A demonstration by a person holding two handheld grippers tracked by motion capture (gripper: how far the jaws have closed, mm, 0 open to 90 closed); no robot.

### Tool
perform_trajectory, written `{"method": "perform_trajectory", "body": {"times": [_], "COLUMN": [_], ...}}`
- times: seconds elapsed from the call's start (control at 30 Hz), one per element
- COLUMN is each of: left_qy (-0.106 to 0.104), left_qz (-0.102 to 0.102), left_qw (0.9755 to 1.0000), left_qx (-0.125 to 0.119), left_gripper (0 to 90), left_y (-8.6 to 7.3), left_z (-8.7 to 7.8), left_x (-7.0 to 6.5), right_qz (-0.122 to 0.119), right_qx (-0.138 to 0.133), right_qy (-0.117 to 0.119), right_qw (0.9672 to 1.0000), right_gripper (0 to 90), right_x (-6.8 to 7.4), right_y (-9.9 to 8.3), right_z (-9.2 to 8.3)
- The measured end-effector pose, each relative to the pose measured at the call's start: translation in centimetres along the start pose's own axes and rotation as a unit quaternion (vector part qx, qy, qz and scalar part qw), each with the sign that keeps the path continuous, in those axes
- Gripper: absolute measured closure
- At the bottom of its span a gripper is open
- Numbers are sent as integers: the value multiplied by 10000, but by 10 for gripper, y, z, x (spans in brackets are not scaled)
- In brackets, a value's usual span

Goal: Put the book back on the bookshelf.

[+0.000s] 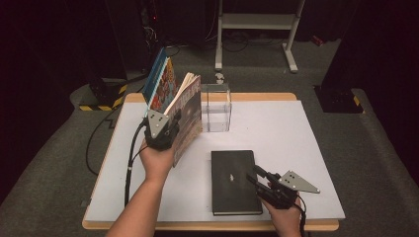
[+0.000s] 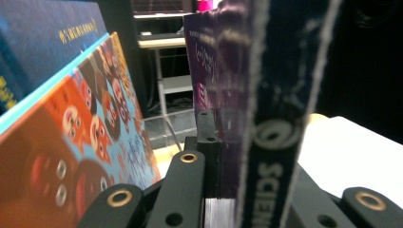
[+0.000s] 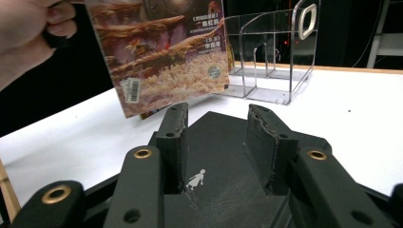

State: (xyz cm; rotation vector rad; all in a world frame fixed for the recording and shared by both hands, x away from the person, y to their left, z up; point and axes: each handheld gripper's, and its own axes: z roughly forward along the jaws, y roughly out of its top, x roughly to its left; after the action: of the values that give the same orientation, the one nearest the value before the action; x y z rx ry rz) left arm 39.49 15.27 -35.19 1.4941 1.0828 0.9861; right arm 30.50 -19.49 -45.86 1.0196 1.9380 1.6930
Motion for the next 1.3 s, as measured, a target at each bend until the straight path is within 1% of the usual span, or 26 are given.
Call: {"method": "perform_trajectory", "body": {"times": [0.1, 0.27, 0.5, 0.63, 0.7, 0.77, 0.87, 0.97, 1.03, 1.07, 1.13, 1.2, 1.3], "left_qy": [155, 314, 516, 595, 650, 678, 704, 721, 735, 756, 773, 787, 787], "left_qz": [-51, -154, -174, -252, -248, -314, -233, -245, -287, -265, -297, -280, -326], "left_qw": [9999, 9993, 9984, 9978, 9975, 9970, 9970, 9969, 9966, 9965, 9962, 9962, 9962], "left_qx": [-31, -89, -134, -135, -153, -187, -203, -211, -234, -239, -254, -238, -200], "left_gripper": [837, 836, 836, 836, 836, 836, 836, 837, 836, 836, 836, 836, 836], "left_y": [1, 3, 4, 4, 4, 4, 3, 3, 2, 2, 1, 0, -1], "left_z": [13, 34, 64, 80, 85, 90, 96, 102, 104, 104, 106, 108, 110], "left_x": [0, -1, -5, -2, -1, 1, 0, -1, -2, -2, -2, -2, 0], "right_qz": [16, 41, 92, 104, 111, 122, 114, 128, 132, 130, 134, 154, 143], "right_qx": [-25, -66, -88, -104, -105, -101, -76, -79, -76, -76, -71, -66, -49], "right_qy": [-2, -18, 2, -9, -8, 2, 13, 17, 18, 16, 23, 29, 31], "right_qw": [10000, 10000, 9999, 9999, 9999, 9999, 9999, 9999, 9999, 9999, 9999, 9999, 9999], "right_gripper": [593, 594, 594, 593, 594, 594, 594, 594, 594, 594, 594, 594, 594], "right_x": [-2, -4, -6, -7, -7, -7, -7, -7, -6, -6, -6, -6, -5], "right_y": [1, 1, 2, 2, 2, 2, 1, 1, 1, 1, 0, 0, 0], "right_z": [-1, -3, -4, -5, -5, -4, -3, -3, -3, -3, -3, -2, -2]}}
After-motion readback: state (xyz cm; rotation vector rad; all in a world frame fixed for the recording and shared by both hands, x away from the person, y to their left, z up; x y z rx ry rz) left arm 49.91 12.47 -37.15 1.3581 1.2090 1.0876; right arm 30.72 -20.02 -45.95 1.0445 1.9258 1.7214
